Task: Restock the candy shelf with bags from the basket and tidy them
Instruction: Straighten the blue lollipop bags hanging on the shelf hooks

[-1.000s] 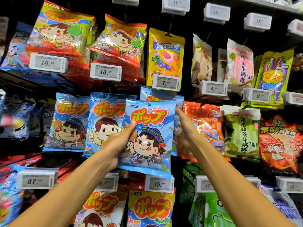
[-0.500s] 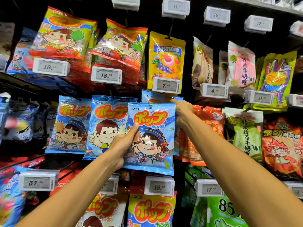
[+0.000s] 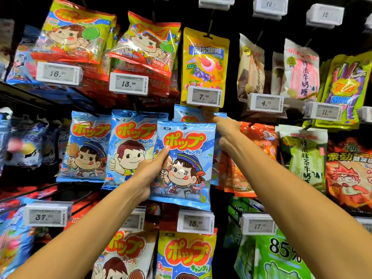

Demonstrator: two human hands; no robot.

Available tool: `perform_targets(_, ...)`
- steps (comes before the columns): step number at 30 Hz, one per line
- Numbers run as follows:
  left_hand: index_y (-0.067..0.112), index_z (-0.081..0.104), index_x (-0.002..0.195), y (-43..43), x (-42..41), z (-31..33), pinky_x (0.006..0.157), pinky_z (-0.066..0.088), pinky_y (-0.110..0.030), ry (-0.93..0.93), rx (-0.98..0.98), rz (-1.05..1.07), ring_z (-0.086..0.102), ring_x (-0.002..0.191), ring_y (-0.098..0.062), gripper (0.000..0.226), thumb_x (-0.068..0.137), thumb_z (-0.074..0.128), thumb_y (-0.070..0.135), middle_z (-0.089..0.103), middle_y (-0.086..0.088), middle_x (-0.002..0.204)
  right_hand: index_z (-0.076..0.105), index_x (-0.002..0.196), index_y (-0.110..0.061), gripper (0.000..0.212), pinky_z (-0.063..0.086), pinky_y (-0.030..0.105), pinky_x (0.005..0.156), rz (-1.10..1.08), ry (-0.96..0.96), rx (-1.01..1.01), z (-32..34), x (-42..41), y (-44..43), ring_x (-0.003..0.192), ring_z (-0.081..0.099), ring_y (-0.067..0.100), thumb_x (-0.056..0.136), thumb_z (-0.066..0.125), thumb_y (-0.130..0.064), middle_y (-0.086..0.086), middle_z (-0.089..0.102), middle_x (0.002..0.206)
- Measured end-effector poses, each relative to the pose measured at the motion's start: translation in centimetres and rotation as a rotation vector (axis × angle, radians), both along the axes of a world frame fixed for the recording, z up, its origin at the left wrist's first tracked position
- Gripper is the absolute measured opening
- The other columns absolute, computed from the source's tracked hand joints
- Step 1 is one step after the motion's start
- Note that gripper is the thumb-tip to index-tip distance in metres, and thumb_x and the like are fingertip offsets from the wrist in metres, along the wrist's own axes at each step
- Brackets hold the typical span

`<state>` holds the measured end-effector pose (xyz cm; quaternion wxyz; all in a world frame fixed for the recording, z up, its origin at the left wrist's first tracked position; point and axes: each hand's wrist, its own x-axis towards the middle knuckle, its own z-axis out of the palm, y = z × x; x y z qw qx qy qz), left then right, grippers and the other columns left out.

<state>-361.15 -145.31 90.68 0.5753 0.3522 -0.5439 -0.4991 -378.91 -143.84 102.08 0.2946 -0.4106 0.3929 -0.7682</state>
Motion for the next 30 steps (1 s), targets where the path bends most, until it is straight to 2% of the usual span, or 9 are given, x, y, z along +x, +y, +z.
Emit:
perform_targets(3, 0.020, 0.073, 0.076, -0.2, 0.0, 0.1, 0.058, 0.050, -0.027, 0.012, 0.022, 0.010, 0.065, 0.068, -0.015, 0.053, 0.069, 0.066, 0.072, 0.072, 0.007, 0.061, 0.055, 0.066, -0.008, 0.025, 0.055, 0.040, 0.060, -0.075, 0.000, -0.052, 0.2, 0.0, -0.4, 0.077, 0.066, 0.030, 0.079, 0.073, 0.003, 0.019, 0.069, 0.089)
perform_targets(6, 0.019, 0.075, 0.076, -0.2, -0.1, 0.1, 0.055, 0.049, -0.025, 0.015, 0.047, 0.006, 0.068, 0.072, -0.014, 0.053, 0.070, 0.067, 0.071, 0.076, 0.002, 0.079, 0.057, 0.065, -0.006, 0.024, 0.056, 0.038, 0.056, -0.107, 0.002, -0.095, 0.0, 0.0, -0.6, 0.065, 0.063, 0.026, 0.078, 0.072, 0.006, 0.014, 0.065, 0.075)
perform_targets(8, 0.020, 0.075, 0.074, -0.2, -0.1, 0.0, 0.052, 0.048, -0.025, 0.015, 0.057, 0.008, 0.066, 0.079, -0.015, 0.051, 0.070, 0.067, 0.071, 0.076, 0.002, 0.082, 0.058, 0.066, -0.006, 0.022, 0.057, 0.042, 0.062, -0.137, 0.027, -0.111, -0.2, -0.1, -0.9, 0.071, 0.064, 0.027, 0.078, 0.071, 0.007, 0.015, 0.065, 0.079)
perform_targets(14, 0.019, 0.076, 0.081, -0.4, 0.2, 0.1, 0.033, 0.044, -0.016, 0.005, 0.079, -0.011, 0.067, 0.069, -0.015, 0.052, 0.071, 0.067, 0.069, 0.076, 0.001, 0.078, 0.065, 0.068, -0.008, 0.014, 0.045, 0.035, 0.059, -0.251, 0.147, -0.120, -0.1, -0.5, -1.1, 0.073, 0.061, 0.022, 0.074, 0.078, -0.004, 0.014, 0.067, 0.081)
perform_targets(16, 0.019, 0.075, 0.077, -0.5, 0.3, 0.2, 0.032, 0.042, -0.016, 0.000, 0.085, -0.018, 0.068, 0.056, -0.012, 0.049, 0.072, 0.068, 0.067, 0.075, 0.002, 0.068, 0.068, 0.072, -0.006, 0.012, 0.047, 0.036, 0.060, -0.264, 0.153, -0.126, -0.1, -0.5, -1.0, 0.073, 0.062, 0.022, 0.072, 0.080, -0.005, 0.013, 0.069, 0.081)
perform_targets(18, 0.019, 0.075, 0.073, -0.7, 0.2, 0.2, 0.032, 0.042, -0.016, 0.003, 0.085, -0.013, 0.067, 0.062, -0.013, 0.048, 0.072, 0.068, 0.067, 0.075, 0.002, 0.073, 0.068, 0.066, -0.012, 0.015, 0.053, 0.036, 0.060, -0.279, 0.165, -0.143, 0.0, -0.2, -0.8, 0.069, 0.064, 0.021, 0.069, 0.082, -0.006, 0.009, 0.071, 0.078)
perform_targets(22, 0.021, 0.071, 0.054, -1.4, 0.0, 0.2, 0.055, 0.046, -0.026, -0.020, 0.064, 0.000, 0.061, 0.081, -0.017, 0.051, 0.070, 0.067, 0.070, 0.072, 0.003, 0.086, 0.069, 0.068, -0.013, 0.017, 0.048, 0.018, 0.044, -0.293, 0.165, -0.157, 0.4, 0.3, -0.4, 0.063, 0.063, 0.014, 0.066, 0.084, -0.006, 0.002, 0.069, 0.073)
perform_targets(26, 0.024, 0.070, 0.047, -2.2, 0.0, -0.4, 0.063, 0.041, -0.029, -0.028, 0.070, 0.005, 0.058, 0.095, -0.019, 0.053, 0.069, 0.066, 0.073, 0.069, 0.001, 0.099, 0.070, 0.089, -0.006, 0.025, 0.059, 0.034, 0.067, -0.216, 0.204, -0.187, 0.0, 0.0, 0.0, 0.077, 0.067, 0.021, 0.069, 0.084, -0.003, 0.007, 0.070, 0.083)
perform_targets(30, 0.028, 0.070, 0.046, -2.8, -0.1, -1.0, 0.085, 0.041, -0.033, -0.059, 0.037, 0.038, 0.056, 0.104, -0.021, 0.051, 0.069, 0.065, 0.074, 0.068, 0.000, 0.110, 0.062, 0.098, -0.008, 0.034, 0.050, 0.015, 0.049, -0.149, 0.192, -0.236, -0.3, 0.0, 0.4, 0.065, 0.060, 0.007, 0.071, 0.081, 0.001, -0.001, 0.064, 0.077)
